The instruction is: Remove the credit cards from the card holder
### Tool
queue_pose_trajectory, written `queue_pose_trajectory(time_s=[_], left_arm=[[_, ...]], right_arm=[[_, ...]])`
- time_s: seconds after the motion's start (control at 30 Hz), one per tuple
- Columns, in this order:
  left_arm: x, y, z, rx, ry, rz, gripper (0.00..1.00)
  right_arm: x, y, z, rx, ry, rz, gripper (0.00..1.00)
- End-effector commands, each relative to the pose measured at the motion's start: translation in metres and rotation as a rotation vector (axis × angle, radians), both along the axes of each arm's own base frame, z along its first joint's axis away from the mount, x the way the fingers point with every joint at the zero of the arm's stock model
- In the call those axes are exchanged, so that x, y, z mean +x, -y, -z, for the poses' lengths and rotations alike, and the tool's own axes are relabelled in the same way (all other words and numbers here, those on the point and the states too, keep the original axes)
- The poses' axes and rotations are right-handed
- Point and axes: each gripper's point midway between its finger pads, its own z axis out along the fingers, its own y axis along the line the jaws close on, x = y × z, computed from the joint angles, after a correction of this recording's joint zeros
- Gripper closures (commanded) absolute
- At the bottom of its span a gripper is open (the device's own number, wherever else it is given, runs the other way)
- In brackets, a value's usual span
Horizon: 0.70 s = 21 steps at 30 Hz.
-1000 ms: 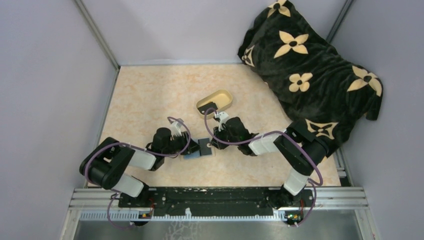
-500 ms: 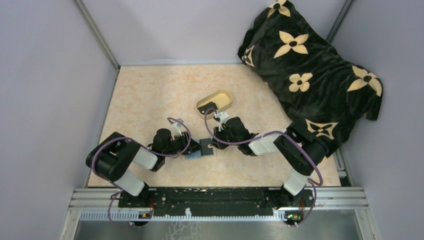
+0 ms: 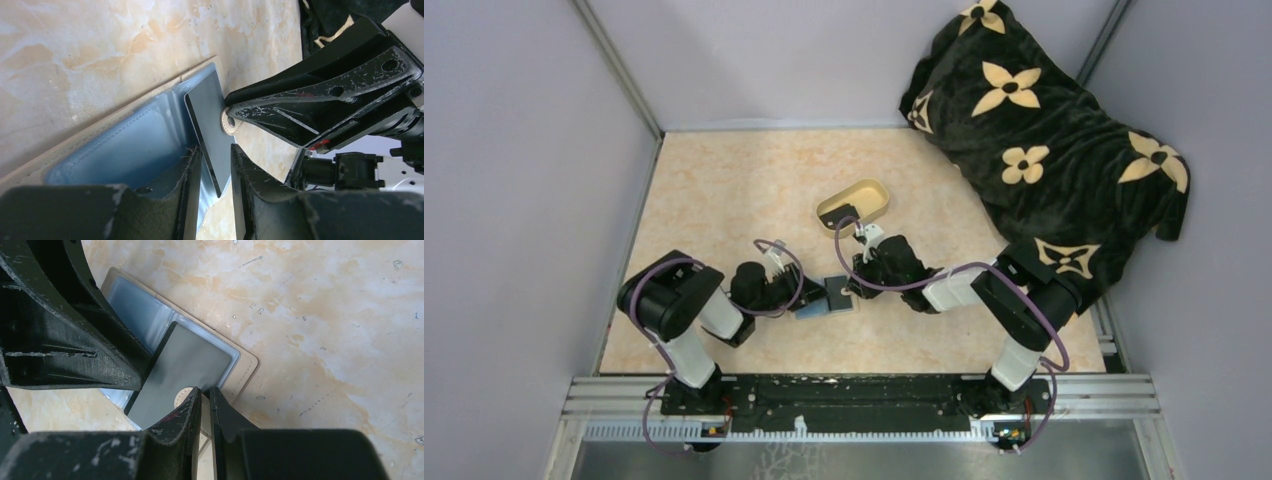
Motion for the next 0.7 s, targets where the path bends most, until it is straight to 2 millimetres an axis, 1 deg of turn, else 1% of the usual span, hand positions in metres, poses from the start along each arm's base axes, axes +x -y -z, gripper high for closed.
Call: queue_pose_trajectory(time_s=[0.0,0.1,0.2,0.27,0.33,0.43,0.57,0.67], left_arm=[[0.002,0.006,-0.011,-0.080,-0.015,-0.020,0.67],[0.002,0.008,-0.011,-0.112,-0.022,-0.018,0.72],[0.001,0.009,-0.009,-0.125,-0.036,-0.016,0.84],[-0.001,0.009,-0.008,-0.134,-0.044,-0.015,0.94],[-0.002,0.008,-0.010,-0.143,-0.038,-0.018,0.99],[-0.003,0.005,-0.012,-0.139,-0.034,-0.025,1.00],[-0.002,-0.004,-0.016,-0.129,-0.015,-0.043,1.00],[-0.004,-0.005,-0.017,-0.121,-0.006,-0.029,1.00]], right_arm=[[-0.012,-0.002,0.003,0.015,-0.031,-0.028,0.88],[-0.012,-0.001,0.004,0.016,-0.033,-0.026,0.88],[-0.013,-0.001,0.005,0.015,-0.036,-0.025,0.88],[-0.014,0.000,0.005,0.015,-0.037,-0.026,0.88],[-0.014,0.000,0.006,0.014,-0.038,-0.024,0.88],[-0.012,0.000,0.007,0.013,-0.039,-0.017,0.88],[-0.011,0.000,0.008,0.015,-0.037,-0.007,0.88],[-0.010,0.000,0.010,0.012,-0.042,-0.004,0.88]])
